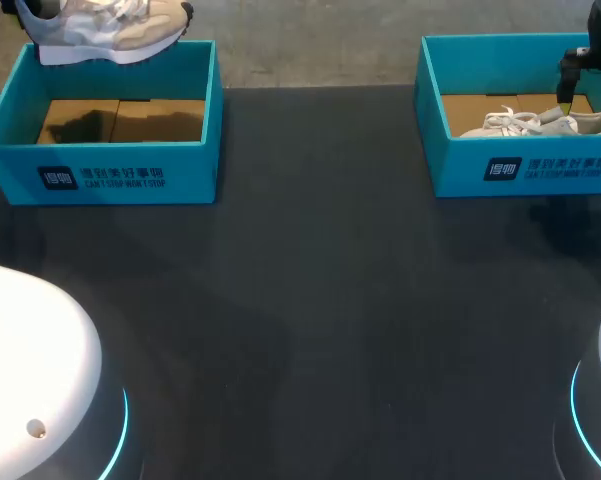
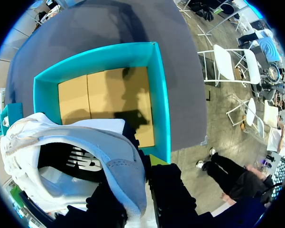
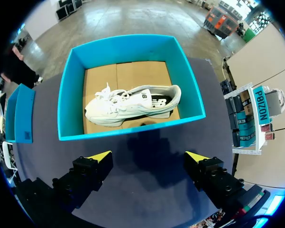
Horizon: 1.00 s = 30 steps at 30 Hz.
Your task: Take the shoe out of the shoebox, open the shoe tongue, remove and reinsert the insole, then place the shoe into the shoebox
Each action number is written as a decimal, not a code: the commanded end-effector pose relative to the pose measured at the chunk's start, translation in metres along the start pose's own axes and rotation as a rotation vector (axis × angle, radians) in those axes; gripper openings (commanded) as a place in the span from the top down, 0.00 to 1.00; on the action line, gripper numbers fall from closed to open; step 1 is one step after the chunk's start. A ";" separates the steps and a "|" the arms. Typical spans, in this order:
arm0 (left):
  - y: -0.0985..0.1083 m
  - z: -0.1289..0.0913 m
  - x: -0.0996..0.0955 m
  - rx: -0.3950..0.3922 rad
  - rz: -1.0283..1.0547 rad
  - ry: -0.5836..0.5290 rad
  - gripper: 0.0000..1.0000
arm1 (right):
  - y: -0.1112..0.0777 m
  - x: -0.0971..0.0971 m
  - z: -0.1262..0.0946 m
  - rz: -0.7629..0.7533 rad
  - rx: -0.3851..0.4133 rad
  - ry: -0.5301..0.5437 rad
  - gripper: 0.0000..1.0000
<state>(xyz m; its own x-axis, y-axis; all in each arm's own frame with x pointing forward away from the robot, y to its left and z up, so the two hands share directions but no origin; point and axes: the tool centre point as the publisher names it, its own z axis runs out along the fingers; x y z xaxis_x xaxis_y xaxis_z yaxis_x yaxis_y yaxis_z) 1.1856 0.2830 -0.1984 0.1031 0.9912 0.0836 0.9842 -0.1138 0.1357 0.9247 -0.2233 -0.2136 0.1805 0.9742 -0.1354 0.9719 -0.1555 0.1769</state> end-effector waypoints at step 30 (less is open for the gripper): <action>-0.149 -0.077 -0.065 0.018 -0.142 0.120 1.00 | 0.000 0.000 0.000 0.002 -0.001 0.000 0.00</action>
<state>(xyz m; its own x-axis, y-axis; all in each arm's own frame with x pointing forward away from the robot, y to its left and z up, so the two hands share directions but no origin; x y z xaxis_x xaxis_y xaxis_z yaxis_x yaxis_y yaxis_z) 1.0604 0.2388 -0.1498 -0.0490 0.9846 0.1678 0.9973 0.0389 0.0626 0.9247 -0.2233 -0.2136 0.1805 0.9742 -0.1354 0.9719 -0.1555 0.1769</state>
